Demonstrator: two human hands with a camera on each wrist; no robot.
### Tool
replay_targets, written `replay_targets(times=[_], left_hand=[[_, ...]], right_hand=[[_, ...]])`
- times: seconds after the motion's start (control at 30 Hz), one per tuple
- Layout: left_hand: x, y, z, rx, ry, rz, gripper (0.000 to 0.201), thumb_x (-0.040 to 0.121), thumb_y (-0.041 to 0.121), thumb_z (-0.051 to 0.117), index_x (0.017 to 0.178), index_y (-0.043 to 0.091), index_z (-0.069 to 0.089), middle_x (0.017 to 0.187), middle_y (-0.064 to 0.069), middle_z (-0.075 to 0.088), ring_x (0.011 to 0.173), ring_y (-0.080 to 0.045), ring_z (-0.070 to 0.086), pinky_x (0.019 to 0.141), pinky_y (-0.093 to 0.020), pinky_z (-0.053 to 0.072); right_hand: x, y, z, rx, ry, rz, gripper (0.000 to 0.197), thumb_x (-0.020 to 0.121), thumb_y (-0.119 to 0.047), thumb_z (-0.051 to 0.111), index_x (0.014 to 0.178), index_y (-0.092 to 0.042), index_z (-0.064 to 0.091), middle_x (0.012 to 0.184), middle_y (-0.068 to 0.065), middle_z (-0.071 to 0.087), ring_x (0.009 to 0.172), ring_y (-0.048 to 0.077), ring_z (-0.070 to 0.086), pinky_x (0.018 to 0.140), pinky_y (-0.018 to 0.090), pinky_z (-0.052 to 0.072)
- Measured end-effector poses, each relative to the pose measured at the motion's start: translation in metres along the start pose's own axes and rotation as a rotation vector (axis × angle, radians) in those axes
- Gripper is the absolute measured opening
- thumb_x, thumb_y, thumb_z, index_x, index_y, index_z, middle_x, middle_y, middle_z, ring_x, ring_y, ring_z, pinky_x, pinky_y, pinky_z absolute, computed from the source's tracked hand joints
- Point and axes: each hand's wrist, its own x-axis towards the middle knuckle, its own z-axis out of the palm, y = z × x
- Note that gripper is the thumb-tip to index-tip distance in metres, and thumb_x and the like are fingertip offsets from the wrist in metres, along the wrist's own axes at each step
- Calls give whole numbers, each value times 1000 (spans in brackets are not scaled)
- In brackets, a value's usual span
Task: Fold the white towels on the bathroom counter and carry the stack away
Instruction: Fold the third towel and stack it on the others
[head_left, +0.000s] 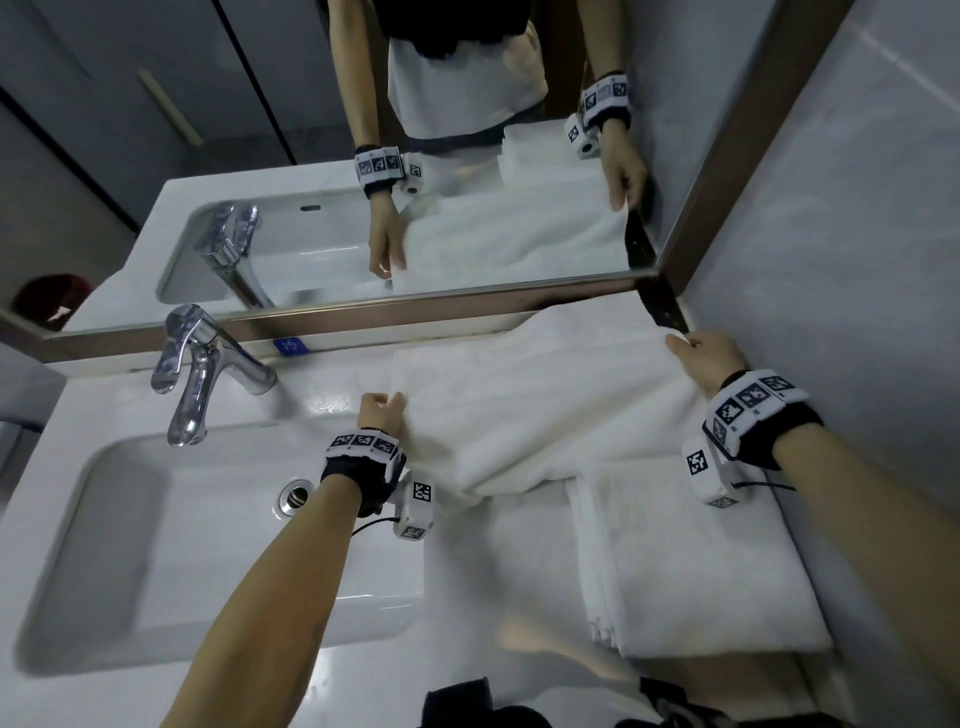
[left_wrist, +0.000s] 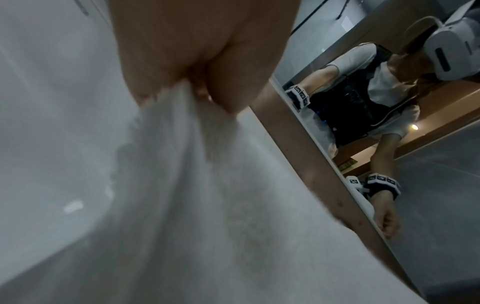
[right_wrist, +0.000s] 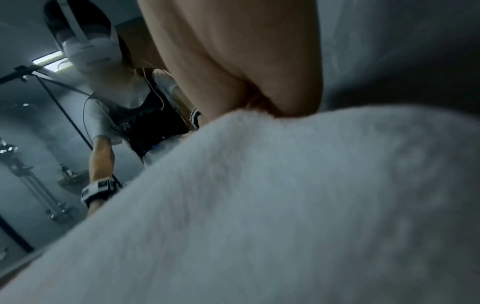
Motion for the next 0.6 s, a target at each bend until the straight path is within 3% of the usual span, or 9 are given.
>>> replay_targets(times=[0.07, 0.13, 0.23, 0.27, 0.37, 0.43, 0.53, 0.6], left_hand=[[-4, -10, 0, 68, -96, -55, 35, 94, 37, 47, 92, 4, 56, 86, -11, 53, 87, -23, 49, 73, -32, 42], [-12, -25, -1, -50, -167, -128, 48, 90, 44, 54, 101, -2, 59, 92, -13, 58, 86, -25, 55, 77, -34, 47], [-28, -46, 0, -183, -222, -125, 42, 82, 48, 63, 86, 6, 57, 79, -8, 56, 75, -21, 54, 67, -28, 46], [-33, -51, 0, -174, -244, -109, 40, 82, 47, 65, 87, 8, 57, 81, -7, 59, 80, -20, 55, 70, -28, 46], [-47, -60, -1, -219, -306, -87, 42, 86, 32, 65, 116, 4, 55, 113, -12, 63, 96, -20, 56, 80, -31, 48], [-54, -61, -2, -268, -328, -89, 44, 86, 20, 66, 123, 2, 50, 123, -15, 60, 97, -22, 57, 81, -32, 49], [-62, -61, -3, -291, -339, -87, 56, 80, 7, 71, 129, 3, 43, 128, -15, 56, 105, -25, 57, 88, -34, 48], [-66, -64, 0, -236, -305, -97, 65, 78, 15, 74, 130, 2, 37, 129, -13, 53, 115, -26, 54, 94, -37, 48]], right_hand=[[-6, 4, -2, 75, -49, 25, 46, 93, -37, 51, 58, -12, 39, 71, 15, 42, 73, 26, 43, 70, 32, 30], [-17, 11, -5, 210, -91, 66, 39, 90, -44, 54, 70, -10, 48, 78, 15, 49, 77, 27, 50, 74, 33, 36], [-41, 25, -11, 301, -143, 66, 33, 87, -43, 60, 84, -11, 53, 85, 13, 52, 80, 24, 52, 76, 35, 41], [-48, 29, -12, 306, -165, 58, 33, 86, -40, 61, 87, -7, 56, 88, 13, 56, 83, 25, 55, 80, 37, 45], [-69, 32, -17, 312, -220, 53, 28, 86, -31, 65, 98, -6, 61, 100, 11, 64, 93, 29, 61, 91, 45, 49], [-79, 32, -19, 330, -233, 34, 26, 85, -27, 67, 101, -7, 60, 100, 10, 64, 89, 26, 62, 84, 39, 51], [-90, 34, -22, 350, -260, 16, 25, 81, -25, 71, 99, -10, 64, 92, 5, 68, 74, 14, 64, 59, 24, 52], [-95, 40, -23, 291, -275, 4, 21, 76, -27, 76, 91, -15, 67, 89, 3, 70, 76, 15, 65, 62, 27, 52]])
